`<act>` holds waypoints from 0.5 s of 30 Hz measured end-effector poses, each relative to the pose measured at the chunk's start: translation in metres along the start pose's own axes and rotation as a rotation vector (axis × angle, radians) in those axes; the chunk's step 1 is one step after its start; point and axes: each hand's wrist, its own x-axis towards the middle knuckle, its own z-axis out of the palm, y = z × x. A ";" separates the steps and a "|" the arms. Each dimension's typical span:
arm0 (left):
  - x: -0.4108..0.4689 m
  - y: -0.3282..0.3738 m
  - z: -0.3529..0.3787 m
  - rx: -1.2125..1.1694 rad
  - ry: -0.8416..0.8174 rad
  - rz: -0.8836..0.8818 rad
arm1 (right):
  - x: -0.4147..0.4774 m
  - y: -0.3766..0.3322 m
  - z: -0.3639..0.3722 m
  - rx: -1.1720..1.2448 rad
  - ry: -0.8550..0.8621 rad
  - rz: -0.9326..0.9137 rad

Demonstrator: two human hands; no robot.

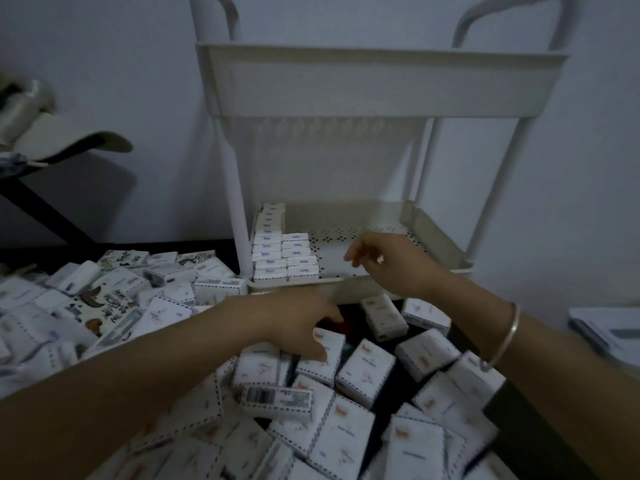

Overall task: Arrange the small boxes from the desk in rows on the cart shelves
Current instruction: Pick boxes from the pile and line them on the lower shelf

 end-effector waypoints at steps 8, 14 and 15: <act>-0.005 0.007 0.000 -0.077 -0.008 -0.022 | -0.072 -0.009 0.007 -0.349 -0.382 0.055; -0.014 0.011 0.006 -0.090 0.121 -0.043 | -0.086 -0.016 0.029 -0.548 -0.361 0.123; -0.016 0.011 0.007 -0.091 0.147 -0.044 | -0.086 -0.017 0.031 -0.566 -0.357 0.124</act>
